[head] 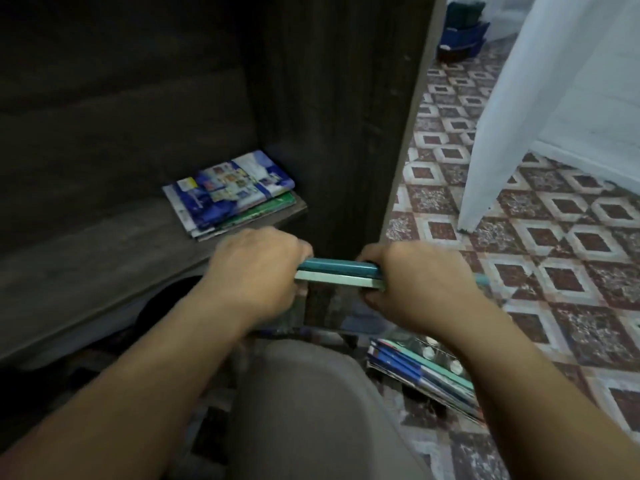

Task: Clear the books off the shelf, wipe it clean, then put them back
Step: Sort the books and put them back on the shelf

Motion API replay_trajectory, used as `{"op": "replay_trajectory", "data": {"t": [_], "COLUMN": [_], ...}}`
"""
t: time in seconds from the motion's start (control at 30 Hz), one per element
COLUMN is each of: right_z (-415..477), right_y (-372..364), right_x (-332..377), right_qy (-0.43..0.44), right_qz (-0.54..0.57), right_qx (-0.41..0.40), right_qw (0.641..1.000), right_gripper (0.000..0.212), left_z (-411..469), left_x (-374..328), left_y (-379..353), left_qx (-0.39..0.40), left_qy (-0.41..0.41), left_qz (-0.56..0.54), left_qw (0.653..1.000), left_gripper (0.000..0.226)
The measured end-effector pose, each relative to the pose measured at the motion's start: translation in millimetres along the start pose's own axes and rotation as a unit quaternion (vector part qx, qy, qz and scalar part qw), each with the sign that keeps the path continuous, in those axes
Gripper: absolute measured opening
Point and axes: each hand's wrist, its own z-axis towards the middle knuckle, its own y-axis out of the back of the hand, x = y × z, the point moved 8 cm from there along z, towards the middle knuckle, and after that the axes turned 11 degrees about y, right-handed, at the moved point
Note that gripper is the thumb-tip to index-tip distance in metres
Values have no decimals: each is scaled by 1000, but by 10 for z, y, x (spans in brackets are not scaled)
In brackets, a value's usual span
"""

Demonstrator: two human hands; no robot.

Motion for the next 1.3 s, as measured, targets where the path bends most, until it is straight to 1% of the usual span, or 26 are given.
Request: {"op": "replay_trajectory", "data": {"t": [0.07, 0.13, 0.23, 0.3, 0.33, 0.4, 0.47, 0.57, 0.63, 0.7, 0.77, 0.83, 0.9, 0.93, 0.97, 1.03, 1.07, 1.13, 1.17, 1.23, 1.3], "right_z": [318, 649, 1044, 1229, 1324, 1495, 1562, 1547, 1498, 1469, 1475, 1535, 1613, 1655, 1709, 1860, 1953, 2128, 2191, 2239, 2225], "right_y": [95, 202, 336, 289, 216, -20, -261, -546, -644, -775, -1001, -1277, -1483, -1516, -1529, -1526, -1512, -1471, -1465, -1503, -1537], "right_x": [360, 783, 1456, 1827, 1995, 2303, 2560, 2775, 2859, 2969, 3095, 3178, 3172, 3147, 3113, 3027, 2971, 2831, 2768, 2712, 2658], "right_qy": [46, 94, 149, 159, 171, 203, 231, 257, 262, 276, 304, 342, 368, 379, 384, 381, 376, 346, 332, 332, 341], "right_qz": [-27, -52, -88, -87, -70, -40, -35, -52, -59, -57, -48, -19, -4, -7, -8, -7, -1, 22, 29, 10, -35], "right_qx": [-39, -102, -240, -317, -341, -348, -346, -350, -356, -331, -268, -164, -71, -49, -37, -20, -14, -6, 4, 47, 79], "right_qw": [998, 989, 955, 931, 922, 914, 908, 899, 895, 901, 913, 925, 927, 924, 923, 924, 927, 938, 943, 942, 936], "right_gripper": [26, 27, 24, 24, 25, 26, 28, 37, 38, 39, 45, 47, 48, 48, 50, 51, 51, 55, 62, 82, 98], "left_z": [-154, -323, -591, -705, -731, -753, -788, -903, -1026, -1163, -1283, -1337, -1320, -1297, -1263, -1146, -1084, -969, -922, -843, -796], "left_x": [500, 989, 1646, 2054, 2251, 2589, 2821, 2977, 3042, 3089, 3161, 3220, 3260, 3269, 3276, 3322, 3357, 3415, 3413, 3364, 3314], "left_y": [188, 345, 534, 478, 389, 116, -174, -462, -592, -730, -904, -1064, -1296, -1404, -1463, -1475, -1465, -1462, -1466, -1485, -1526], "left_qx": [-54, -105, -206, -245, -252, -236, -220, -238, -254, -260, -238, -184, -89, -48, -23, -9, 5, 52, 64, 66, 78], "left_qy": [61, 135, 222, 259, 278, 312, 332, 349, 371, 387, 406, 416, 431, 436, 435, 426, 421, 420, 421, 415, 400], "left_qz": [40, 71, 62, 49, 54, 75, 84, 68, 52, 48, 76, 103, 107, 105, 102, 65, 31, -40, -66, -96, -90], "left_qw": [996, 983, 951, 933, 926, 917, 913, 904, 892, 883, 879, 884, 892, 893, 895, 902, 906, 905, 902, 902, 909], "left_gripper": [27, 33, 36, 41, 44, 50, 57, 65, 67, 65, 63, 60, 60, 63, 66, 68, 71, 87, 96, 111, 124]}}
